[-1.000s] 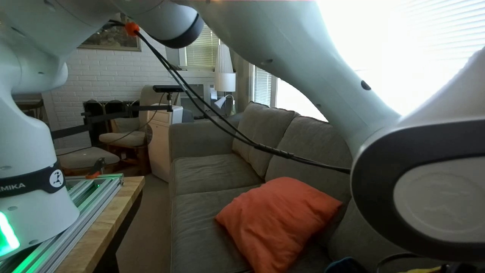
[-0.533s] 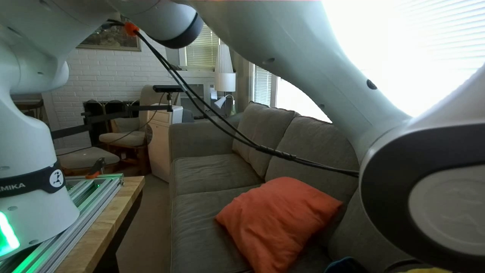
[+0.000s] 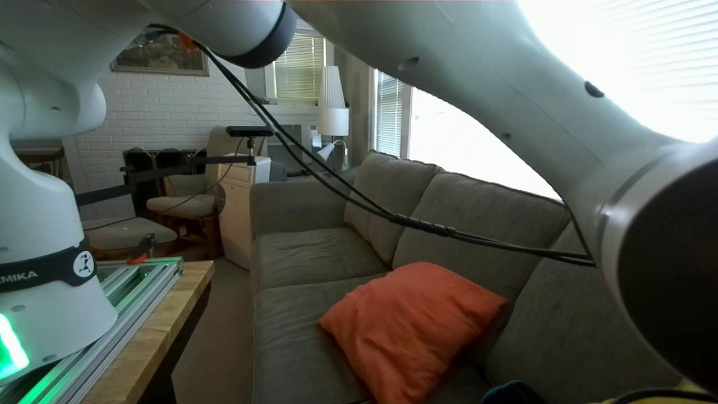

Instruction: Put the remote on the right armrest

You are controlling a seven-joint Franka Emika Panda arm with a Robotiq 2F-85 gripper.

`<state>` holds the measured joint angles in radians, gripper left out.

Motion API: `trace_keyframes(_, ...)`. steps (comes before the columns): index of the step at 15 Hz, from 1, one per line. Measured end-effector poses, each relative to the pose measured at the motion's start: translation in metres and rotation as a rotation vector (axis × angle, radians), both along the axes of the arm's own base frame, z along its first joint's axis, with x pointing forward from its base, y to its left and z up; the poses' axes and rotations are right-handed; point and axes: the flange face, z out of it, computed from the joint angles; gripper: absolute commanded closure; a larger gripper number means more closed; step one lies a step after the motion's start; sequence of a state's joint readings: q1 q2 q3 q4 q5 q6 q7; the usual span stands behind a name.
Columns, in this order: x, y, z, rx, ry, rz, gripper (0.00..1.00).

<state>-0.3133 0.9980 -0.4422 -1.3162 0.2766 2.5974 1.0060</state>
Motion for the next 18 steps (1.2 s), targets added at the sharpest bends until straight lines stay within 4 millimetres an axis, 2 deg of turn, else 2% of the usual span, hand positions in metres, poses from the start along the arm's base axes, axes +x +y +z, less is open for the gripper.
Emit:
trace_keyframes(3, 0.006, -0.009, 0.006, 0.024, 0.012, 0.003, 0.67)
trace_keyframes(7, 0.011, -0.019, 0.003, 0.052, 0.033, 0.001, 0.67)
trace_keyframes(13, 0.009, -0.037, -0.010, 0.069, 0.073, -0.022, 0.67)
trace_keyframes(18, 0.017, -0.039, -0.024, 0.031, 0.119, -0.013, 0.67)
